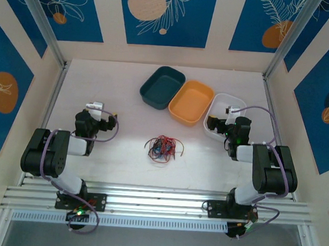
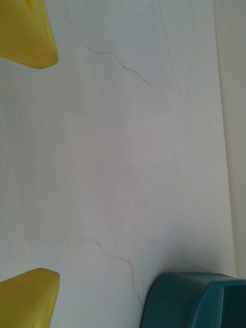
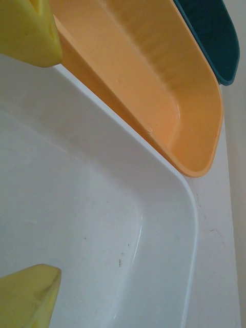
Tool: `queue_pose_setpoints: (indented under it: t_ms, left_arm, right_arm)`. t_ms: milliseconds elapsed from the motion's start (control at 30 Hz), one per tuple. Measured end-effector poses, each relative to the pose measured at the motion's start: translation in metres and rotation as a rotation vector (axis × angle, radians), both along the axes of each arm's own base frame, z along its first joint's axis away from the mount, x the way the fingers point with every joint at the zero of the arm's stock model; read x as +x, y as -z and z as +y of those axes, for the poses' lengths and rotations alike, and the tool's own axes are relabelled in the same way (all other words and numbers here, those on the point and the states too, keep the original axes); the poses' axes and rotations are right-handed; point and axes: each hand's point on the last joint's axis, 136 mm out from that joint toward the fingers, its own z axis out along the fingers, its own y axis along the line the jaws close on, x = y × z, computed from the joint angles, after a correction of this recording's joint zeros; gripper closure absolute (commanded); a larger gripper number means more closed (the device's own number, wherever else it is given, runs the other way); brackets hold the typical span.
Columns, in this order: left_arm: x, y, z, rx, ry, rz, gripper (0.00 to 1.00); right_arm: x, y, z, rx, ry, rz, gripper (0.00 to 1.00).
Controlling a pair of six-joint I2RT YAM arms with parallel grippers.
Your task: Untangle the cables
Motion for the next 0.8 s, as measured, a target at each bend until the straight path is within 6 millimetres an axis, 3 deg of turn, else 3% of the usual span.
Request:
queue_pose_setpoints:
  t_ms: [233,500,600,800]
  left_arm:
    - [0.0,-0.002,-0.003,-0.004,0.016,-0.005,0.0]
    - [-0.01,-0.04,0.0,-0.002,-0.001,-0.103,0.0]
    - [-0.018,-0.054,0.003,0.001,-0.019,-0.139,0.0]
    - [-0.032,-0.088,0.008,-0.043,-0.057,-0.202,0.0]
  right_arm:
    - [0.0,0.0,0.0,0.0,0.0,0.0,0.01]
    - [-0.004,-0.002,-0.006,-0.002,0.038,0.019,0.01]
    - [-0.008,-0.014,-0.009,-0.006,0.057,0.009,0.01]
    - [-0.023,-0.056,-0.02,-0.013,0.139,-0.027,0.01]
